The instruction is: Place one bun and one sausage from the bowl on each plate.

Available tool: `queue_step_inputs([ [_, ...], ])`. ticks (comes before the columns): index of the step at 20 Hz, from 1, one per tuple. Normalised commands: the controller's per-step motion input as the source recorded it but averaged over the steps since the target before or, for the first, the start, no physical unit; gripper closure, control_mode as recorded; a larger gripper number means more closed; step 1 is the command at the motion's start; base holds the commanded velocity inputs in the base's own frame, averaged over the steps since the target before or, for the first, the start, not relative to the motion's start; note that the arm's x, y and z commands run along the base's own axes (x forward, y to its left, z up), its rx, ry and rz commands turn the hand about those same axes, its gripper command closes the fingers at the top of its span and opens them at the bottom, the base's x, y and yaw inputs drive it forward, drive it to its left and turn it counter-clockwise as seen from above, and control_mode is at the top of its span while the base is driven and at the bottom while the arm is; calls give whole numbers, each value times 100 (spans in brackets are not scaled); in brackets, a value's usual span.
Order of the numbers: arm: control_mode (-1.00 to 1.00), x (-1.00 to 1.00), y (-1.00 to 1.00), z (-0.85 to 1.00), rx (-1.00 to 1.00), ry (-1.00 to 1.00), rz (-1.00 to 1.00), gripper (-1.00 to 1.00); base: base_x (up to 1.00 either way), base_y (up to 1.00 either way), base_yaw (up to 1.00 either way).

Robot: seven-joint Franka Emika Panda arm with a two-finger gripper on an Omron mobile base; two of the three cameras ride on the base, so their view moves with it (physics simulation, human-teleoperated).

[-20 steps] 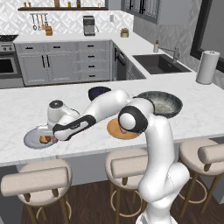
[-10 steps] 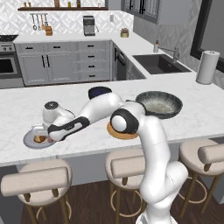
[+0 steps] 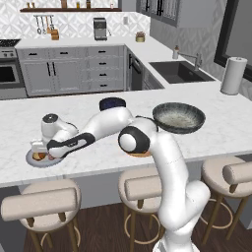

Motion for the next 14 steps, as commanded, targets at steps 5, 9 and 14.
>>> queue_step_inputs([
  [5, -100, 0, -3, 3, 0, -7, 0, -100, 0, 0, 0],
  [9, -100, -19, -34, 30, 0, -6, 0, -100, 0, 0, 0],
  [14, -100, -42, -96, 42, 6, -10, 0, -100, 0, 0, 0],
])
